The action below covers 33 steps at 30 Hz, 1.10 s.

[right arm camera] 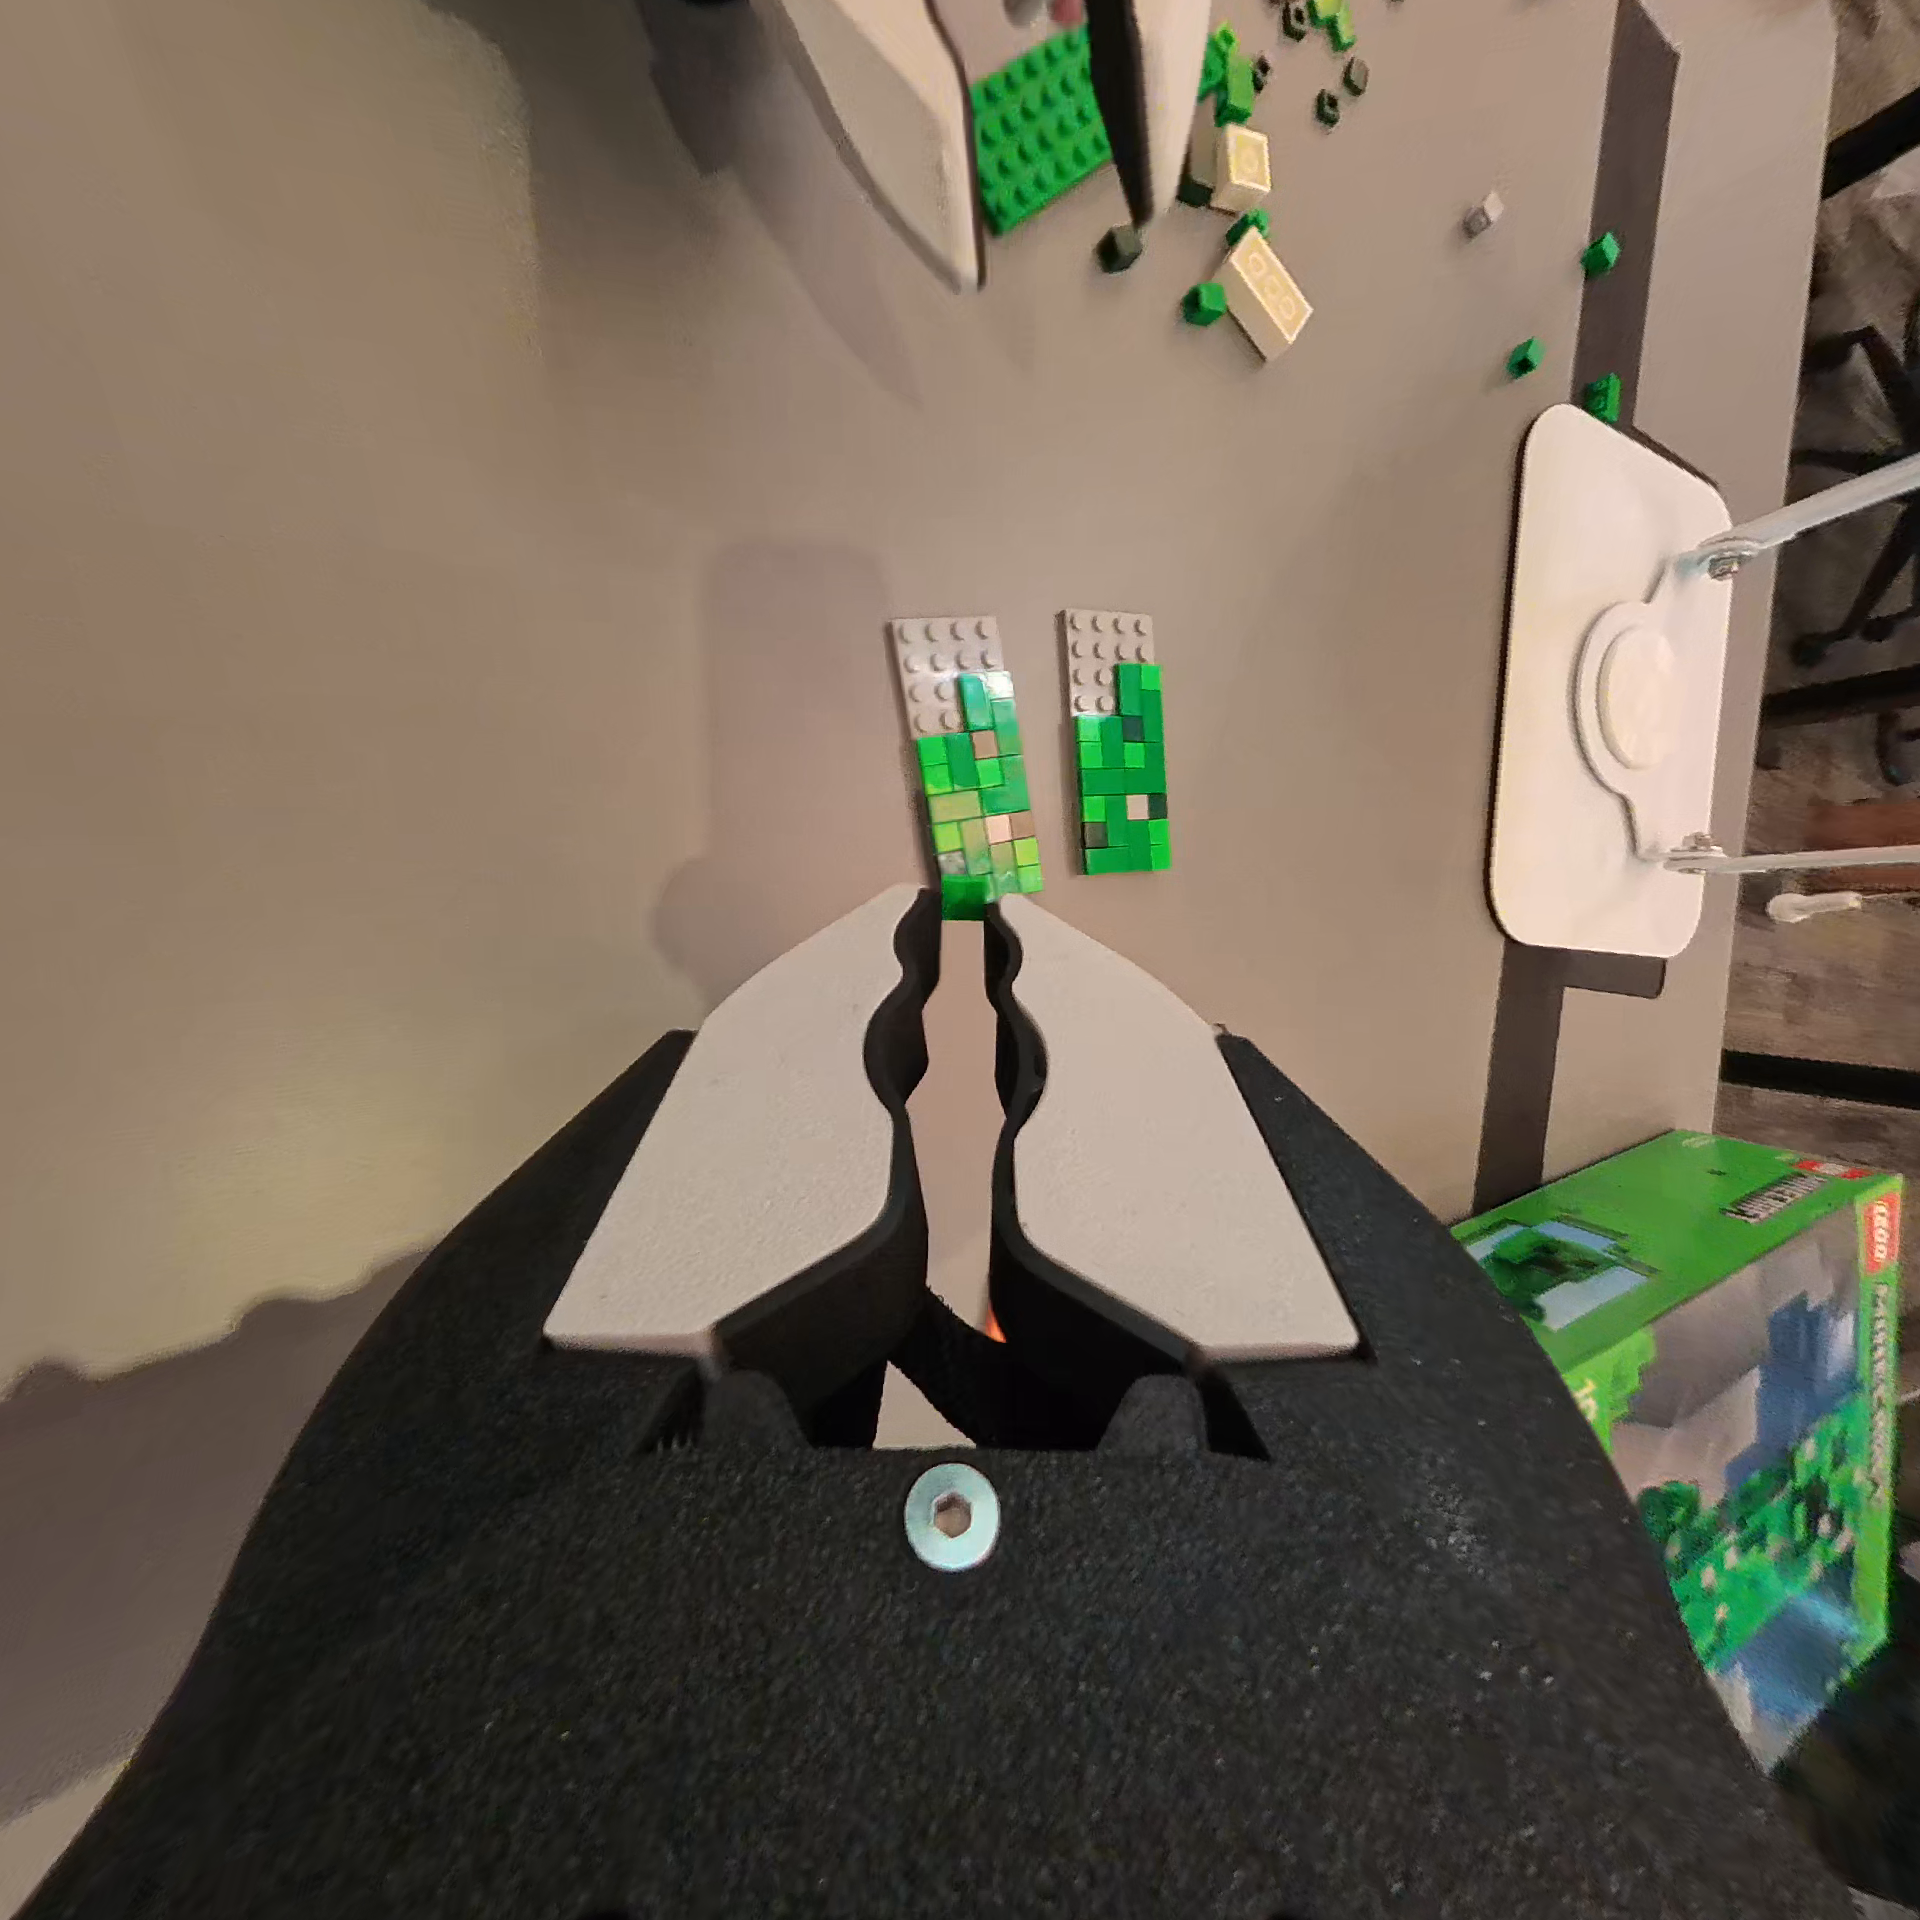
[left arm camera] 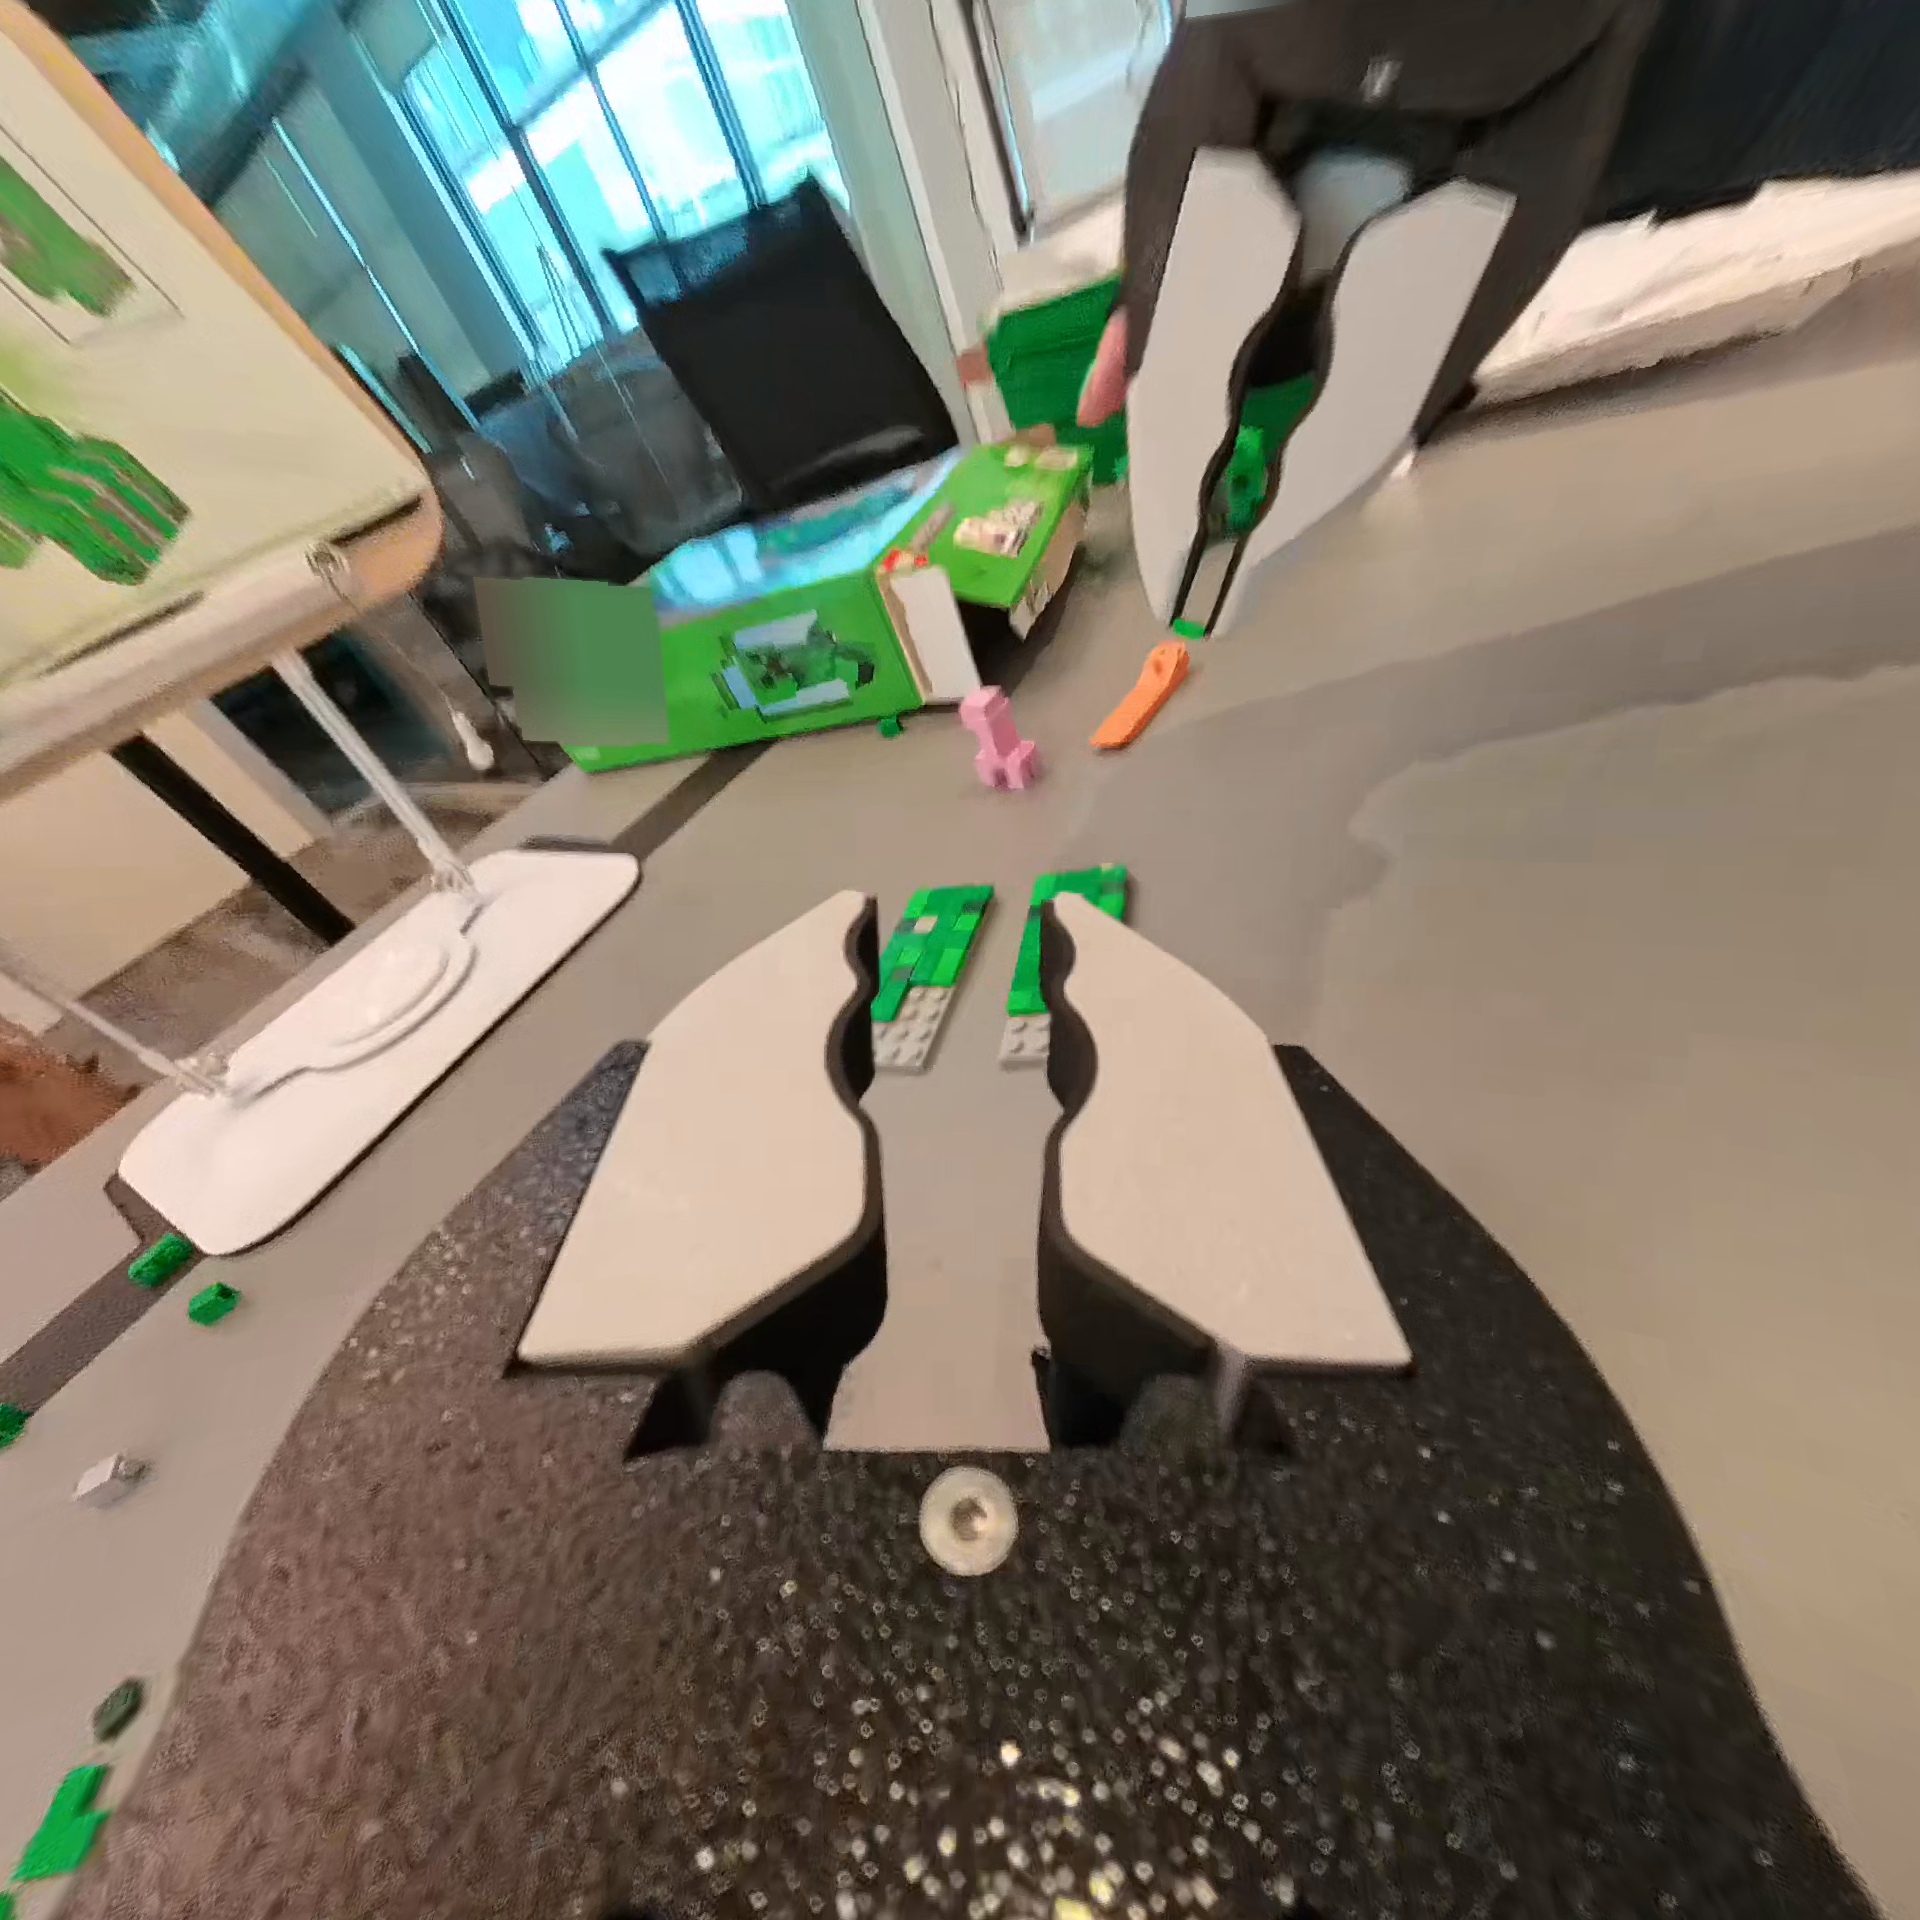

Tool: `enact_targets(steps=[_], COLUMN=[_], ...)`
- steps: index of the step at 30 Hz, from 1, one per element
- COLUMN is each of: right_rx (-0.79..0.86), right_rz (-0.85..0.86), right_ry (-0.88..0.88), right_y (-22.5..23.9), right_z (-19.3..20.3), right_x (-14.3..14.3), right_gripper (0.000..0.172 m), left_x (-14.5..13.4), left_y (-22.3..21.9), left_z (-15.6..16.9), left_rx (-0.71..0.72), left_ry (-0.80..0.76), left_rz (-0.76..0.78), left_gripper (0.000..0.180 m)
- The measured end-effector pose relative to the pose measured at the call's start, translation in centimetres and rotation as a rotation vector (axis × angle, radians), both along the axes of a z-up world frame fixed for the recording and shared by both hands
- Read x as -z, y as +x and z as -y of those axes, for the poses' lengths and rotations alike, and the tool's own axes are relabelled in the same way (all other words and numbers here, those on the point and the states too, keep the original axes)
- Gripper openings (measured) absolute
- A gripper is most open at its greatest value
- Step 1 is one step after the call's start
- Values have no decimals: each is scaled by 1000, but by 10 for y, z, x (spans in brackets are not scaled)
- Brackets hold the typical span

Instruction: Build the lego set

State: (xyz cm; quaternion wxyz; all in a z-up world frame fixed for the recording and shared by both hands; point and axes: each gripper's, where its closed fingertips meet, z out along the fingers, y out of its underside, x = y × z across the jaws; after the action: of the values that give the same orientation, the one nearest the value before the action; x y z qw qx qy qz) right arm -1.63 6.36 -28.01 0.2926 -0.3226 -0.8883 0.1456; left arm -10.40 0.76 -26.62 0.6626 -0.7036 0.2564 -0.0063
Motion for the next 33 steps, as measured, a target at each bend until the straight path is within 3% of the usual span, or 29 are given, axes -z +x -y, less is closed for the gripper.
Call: enact_targets(steps=[5,8,14,18,24,29,30,33], right_rx=[-19,-34,-70,-98,-141,-136,-129,-119], right_rz=[-45,-46,12,51,70,67,66,73], right_ry=[-21,-20,-113,-141,-150,-164,-164,-167], right_y=[-10,-19,-40,-56,-61,-66,-68,-71], right_z=[-7,-12,-22,-25,-24,-25,-25,-22], right_x=[-5,-1,13,20,23,27,28,34], right_gripper=[7,7,7,7,7,7,7,7], left_x=[46,65,86,88,93,93,93,92], left_y=[-15,-19,-28,-22,-23,-25,-25,-25], left_z=[-25,-36,-59,-64,-67,-70,-70,-70], left_rx=[38,56,101,210,255,253,255,233], left_ry=[-371,-498,-567,-645,-801,-853,-846,-799], left_rz=[4,16,-190,-189,-196,-216,-222,-187], left_gripper=[36,42,44,49,57,48,32,32])
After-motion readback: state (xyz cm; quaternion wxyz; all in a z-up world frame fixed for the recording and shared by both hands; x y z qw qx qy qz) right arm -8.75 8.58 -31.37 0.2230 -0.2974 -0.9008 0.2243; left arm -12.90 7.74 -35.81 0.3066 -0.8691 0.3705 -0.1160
